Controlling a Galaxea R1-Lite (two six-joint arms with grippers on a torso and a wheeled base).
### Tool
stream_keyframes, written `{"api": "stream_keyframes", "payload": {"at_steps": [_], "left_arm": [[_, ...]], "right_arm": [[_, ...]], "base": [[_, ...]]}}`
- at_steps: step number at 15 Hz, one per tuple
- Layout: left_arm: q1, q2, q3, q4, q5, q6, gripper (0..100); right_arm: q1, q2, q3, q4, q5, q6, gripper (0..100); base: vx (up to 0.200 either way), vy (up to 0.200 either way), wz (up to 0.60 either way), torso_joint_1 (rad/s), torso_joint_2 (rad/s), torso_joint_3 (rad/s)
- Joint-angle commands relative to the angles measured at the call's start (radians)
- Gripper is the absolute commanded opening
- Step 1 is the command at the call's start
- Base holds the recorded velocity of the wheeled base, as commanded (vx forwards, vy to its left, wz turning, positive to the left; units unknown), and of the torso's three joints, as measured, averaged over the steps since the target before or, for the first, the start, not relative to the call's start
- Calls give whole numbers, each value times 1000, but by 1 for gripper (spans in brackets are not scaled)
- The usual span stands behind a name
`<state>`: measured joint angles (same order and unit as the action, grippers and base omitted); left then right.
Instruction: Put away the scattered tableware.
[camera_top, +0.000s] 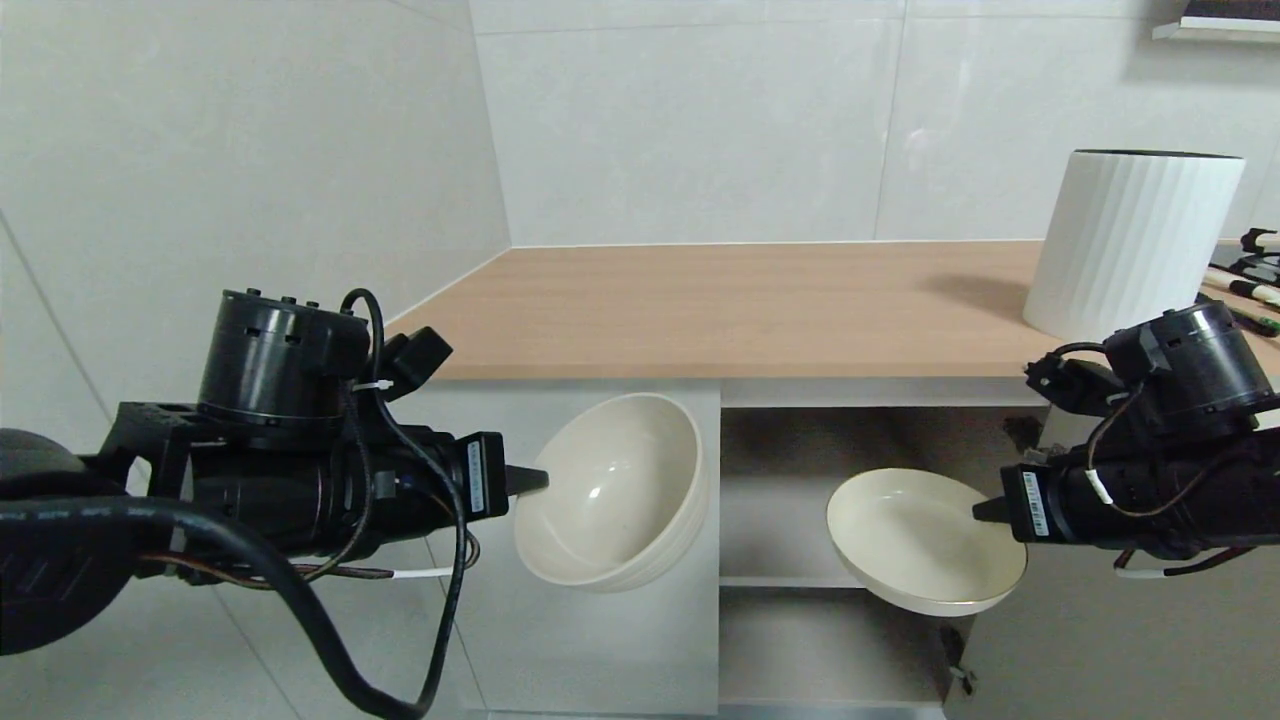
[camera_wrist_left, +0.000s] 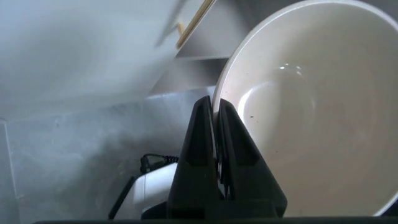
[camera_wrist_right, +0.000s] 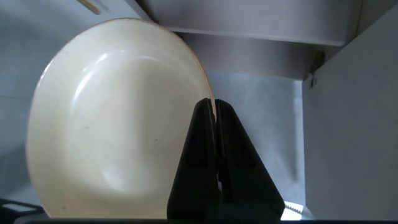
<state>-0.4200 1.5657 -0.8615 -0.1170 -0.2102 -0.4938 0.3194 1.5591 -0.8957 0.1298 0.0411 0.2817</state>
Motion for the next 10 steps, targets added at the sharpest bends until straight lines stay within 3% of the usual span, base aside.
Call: {"api": "stream_keyframes", "payload": {"at_steps": [1, 5, 10], "left_arm": [[0, 8, -1, -1, 0, -2, 0], [0, 13, -1, -1, 0, -2, 0], [0, 16, -1, -1, 0, -2, 0]], "right_arm": [[0, 4, 0, -1, 0, 1, 0], [-2, 7, -2, -2, 0, 1, 0], [-2, 18, -3, -4, 0, 1, 0]], "base": [[0, 0, 0, -144, 452, 310], [0, 0, 0, -116, 410, 300], [0, 0, 0, -18, 65, 39]]}}
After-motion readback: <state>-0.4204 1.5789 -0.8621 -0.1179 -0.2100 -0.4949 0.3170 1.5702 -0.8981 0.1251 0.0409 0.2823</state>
